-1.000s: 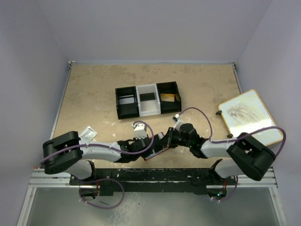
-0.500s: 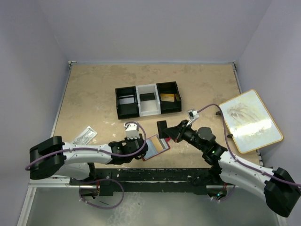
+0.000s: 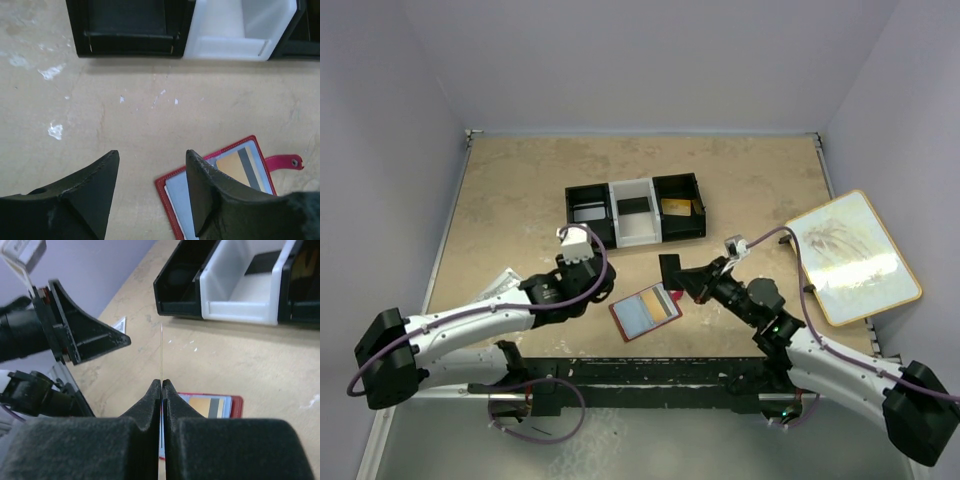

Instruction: Take the credit cards out of the card holder

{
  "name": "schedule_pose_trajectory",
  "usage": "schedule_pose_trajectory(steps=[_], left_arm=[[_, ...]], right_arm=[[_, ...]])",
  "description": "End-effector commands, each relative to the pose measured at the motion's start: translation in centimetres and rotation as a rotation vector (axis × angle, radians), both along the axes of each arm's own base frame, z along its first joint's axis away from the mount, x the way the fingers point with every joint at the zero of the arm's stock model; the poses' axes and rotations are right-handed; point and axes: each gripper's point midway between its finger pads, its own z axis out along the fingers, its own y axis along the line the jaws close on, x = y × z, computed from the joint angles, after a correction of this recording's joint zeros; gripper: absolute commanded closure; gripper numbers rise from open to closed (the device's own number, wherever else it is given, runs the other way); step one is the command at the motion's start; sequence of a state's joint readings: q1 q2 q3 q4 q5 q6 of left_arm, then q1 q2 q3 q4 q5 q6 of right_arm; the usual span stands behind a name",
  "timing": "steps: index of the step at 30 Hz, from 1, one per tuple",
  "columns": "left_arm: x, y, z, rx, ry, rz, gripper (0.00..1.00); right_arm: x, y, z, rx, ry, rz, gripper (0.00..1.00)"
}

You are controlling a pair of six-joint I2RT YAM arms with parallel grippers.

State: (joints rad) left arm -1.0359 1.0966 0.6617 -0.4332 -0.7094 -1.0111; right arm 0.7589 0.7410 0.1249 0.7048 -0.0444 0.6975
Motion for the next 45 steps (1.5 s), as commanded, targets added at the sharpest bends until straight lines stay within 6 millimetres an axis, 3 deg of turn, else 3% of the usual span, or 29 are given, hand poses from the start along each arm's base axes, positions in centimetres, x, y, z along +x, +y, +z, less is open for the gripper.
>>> schedule_pose_trajectory(steps=[1,5,9,12,18,21,26,28,32,36,40,45], left_arm=[[2.1,1.9,3.3,0.113,-0.029,0.016,0.44],[4.7,5.1,5.1,0.108,0.019,0.093,0.42],[6.4,8.4,7.0,0.091,0.037,0.147,0.33],[7.1,12.2,7.6,0.19,0.076,0.213,0.28],[7.5,16.7,8.7,0.271,0.031,0.284,0.22],[7.1,16.7,9.0,0.238,-0.014,0.277,0.19],[6.4,17.3,9.0,0.225,-0.038,0.308,0.19],[6.3,17.0,9.0,0.217,-0.041,0.292,0.19],[6.1,17.6,9.5,0.227,-0.057,0.313,0.19],[5.8,18.6,9.9,0.25,-0.069,0.367,0.19],[5.6,19.1,10.4,0.255,-0.086,0.388,0.19],[5.6,18.8,10.6,0.239,-0.098,0.372,0.19]], right_arm=[[1.1,1.0,5.9,-0.019,-0.274,0.028,1.0],[3.8,1.0,7.2,-0.159,-0.388,-0.039,1.0],[5.9,1.4,7.9,-0.312,-0.483,-0.064,1.0],[7.1,2.2,8.6,-0.424,-0.559,-0.04,1.0],[8.2,4.2,8.4,-0.677,-0.781,0.104,1.0],[10.0,4.7,7.6,-0.786,-0.788,0.115,1.0],[13.5,7.2,7.2,-0.955,-0.837,0.208,1.0],[14.9,8.0,5.5,-1.021,-0.823,0.268,1.0],[18.0,8.3,4.1,-1.085,-0.805,0.266,1.0],[18.9,9.4,3.3,-1.091,-0.864,0.339,1.0],[20.6,8.9,1.4,-1.157,-0.83,0.381,1.0],[22.3,8.6,0.5,-1.193,-0.848,0.376,1.0]])
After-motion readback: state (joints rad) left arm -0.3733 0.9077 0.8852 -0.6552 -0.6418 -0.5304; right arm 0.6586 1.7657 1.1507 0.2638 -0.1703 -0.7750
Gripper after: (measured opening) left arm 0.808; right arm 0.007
